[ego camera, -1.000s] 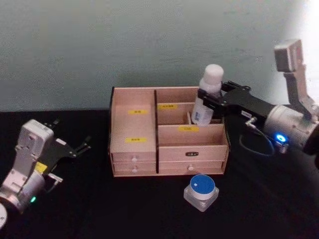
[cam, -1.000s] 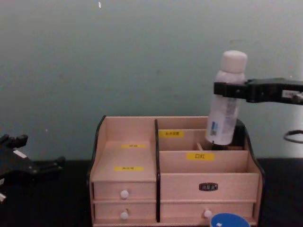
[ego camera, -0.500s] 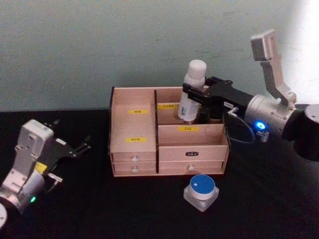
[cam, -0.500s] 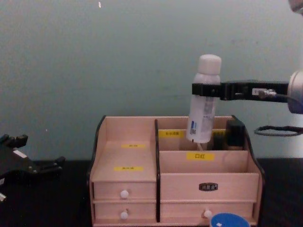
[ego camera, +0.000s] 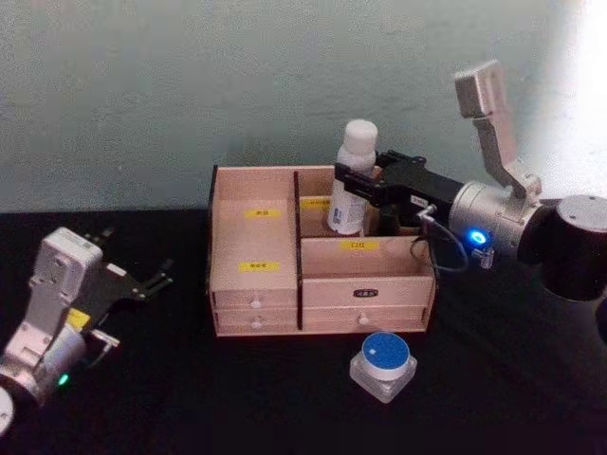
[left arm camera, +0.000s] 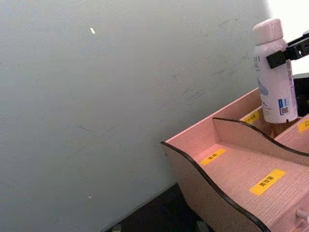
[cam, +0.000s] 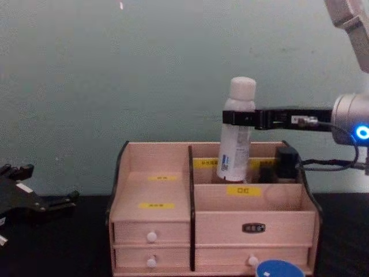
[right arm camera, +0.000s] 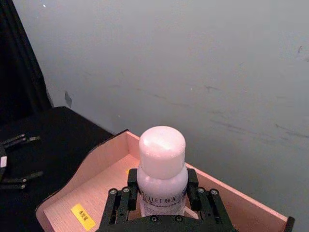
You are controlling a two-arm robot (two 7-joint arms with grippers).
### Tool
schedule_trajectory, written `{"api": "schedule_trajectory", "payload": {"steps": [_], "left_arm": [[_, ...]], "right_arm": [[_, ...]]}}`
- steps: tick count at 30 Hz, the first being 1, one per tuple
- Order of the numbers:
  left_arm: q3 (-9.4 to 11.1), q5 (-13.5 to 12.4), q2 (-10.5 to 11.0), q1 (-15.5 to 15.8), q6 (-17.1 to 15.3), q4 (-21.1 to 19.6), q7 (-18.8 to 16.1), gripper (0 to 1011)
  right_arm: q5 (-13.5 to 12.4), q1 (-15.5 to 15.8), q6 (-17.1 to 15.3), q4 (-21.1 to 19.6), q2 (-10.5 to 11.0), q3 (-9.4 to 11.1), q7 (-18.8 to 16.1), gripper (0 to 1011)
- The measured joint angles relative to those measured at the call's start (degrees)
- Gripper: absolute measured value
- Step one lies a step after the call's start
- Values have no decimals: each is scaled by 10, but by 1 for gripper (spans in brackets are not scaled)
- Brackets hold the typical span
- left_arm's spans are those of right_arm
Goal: Pick up the facial cleanser and watermelon frost from the table and place them into the tiered storage box.
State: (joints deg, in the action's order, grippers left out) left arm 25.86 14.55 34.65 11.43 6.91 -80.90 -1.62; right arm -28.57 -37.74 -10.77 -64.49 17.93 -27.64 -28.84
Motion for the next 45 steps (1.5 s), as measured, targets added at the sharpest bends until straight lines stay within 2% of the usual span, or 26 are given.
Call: {"api": "schedule_trajectory", "payload": {"steps": [20, 28, 45], "left_arm": [[0, 0, 0, 0, 0, 0, 0, 1001], [0, 0, 0, 0, 0, 0, 0, 1001], [0, 0, 0, 0, 0, 0, 0, 1002]], "right_arm": [[18, -17, 20, 46, -21, -11, -13, 590], [35, -19, 25, 61, -28, -16, -9, 590], [51, -19, 26, 91, -40, -11, -9, 590]]}}
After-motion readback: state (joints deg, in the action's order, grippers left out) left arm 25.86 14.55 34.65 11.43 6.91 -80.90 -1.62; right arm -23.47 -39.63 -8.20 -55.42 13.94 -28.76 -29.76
